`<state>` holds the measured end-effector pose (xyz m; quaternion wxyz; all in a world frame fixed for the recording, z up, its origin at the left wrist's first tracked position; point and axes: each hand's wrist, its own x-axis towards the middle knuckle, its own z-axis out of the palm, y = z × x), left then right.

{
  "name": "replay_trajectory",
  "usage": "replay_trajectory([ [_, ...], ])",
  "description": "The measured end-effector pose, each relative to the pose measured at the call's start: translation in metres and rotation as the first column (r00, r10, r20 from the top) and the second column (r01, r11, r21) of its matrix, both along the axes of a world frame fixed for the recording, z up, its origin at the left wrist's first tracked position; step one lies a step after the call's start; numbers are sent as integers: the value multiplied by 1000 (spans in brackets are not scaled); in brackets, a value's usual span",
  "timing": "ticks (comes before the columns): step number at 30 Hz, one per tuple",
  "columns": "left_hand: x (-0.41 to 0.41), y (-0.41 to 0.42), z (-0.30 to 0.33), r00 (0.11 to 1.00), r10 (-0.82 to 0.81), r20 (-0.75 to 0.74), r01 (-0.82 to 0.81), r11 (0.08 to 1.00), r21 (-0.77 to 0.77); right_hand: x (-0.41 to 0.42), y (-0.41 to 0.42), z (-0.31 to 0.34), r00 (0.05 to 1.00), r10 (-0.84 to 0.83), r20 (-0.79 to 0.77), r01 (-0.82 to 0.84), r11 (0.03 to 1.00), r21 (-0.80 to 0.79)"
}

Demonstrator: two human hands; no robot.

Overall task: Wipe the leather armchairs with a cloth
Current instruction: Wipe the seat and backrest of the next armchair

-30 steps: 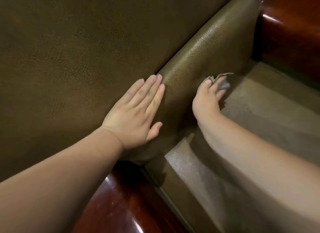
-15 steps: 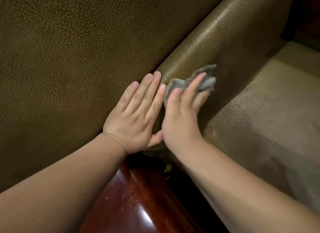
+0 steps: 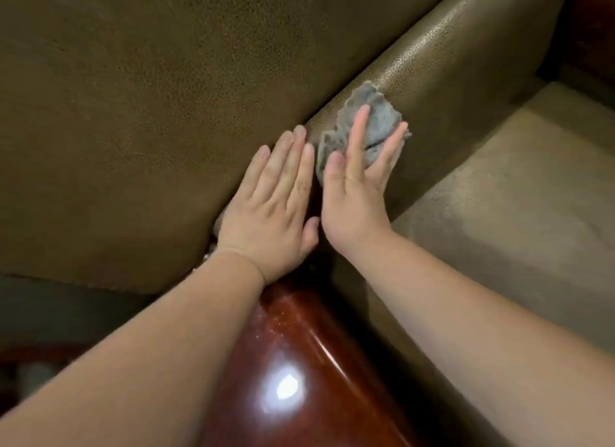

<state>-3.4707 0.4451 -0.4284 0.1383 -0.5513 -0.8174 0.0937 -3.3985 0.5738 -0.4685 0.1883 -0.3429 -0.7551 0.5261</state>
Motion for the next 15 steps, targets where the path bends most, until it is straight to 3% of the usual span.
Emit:
replay_trajectory([
  [1, 14, -25, 0, 994, 92, 62, -93, 996, 13, 9, -1, -13, 998, -10, 61, 8, 999, 35],
  [3, 31, -69, 3, 954, 246, 169, -261, 962, 74, 21, -3, -36, 959, -122, 257, 164, 975, -148],
  [5, 29, -80, 5, 934, 283, 220, -315, 940, 130, 21, -3, -40, 888, -180, 423, 333, 886, -322],
  [6, 26, -78, 5, 931, 279, 235, -317, 937, 146, 16, -5, -37, 884, -164, 438, 342, 865, -366],
  [9, 21, -76, -1, 928, 275, 251, -322, 932, 169, -7, -38, -11, 941, -4, 337, 139, 916, -376],
  [12, 24, -81, -5, 926, 279, 255, -328, 928, 175, -10, -90, 14, 961, 90, 260, -32, 975, -218],
  [14, 24, -82, -5, 922, 291, 254, -339, 925, 171, -4, -102, 5, 935, 89, 342, 0, 968, -252],
  [15, 26, -82, -5, 919, 298, 259, -347, 923, 166, -1, -100, -5, 885, 52, 463, 119, 936, -332],
])
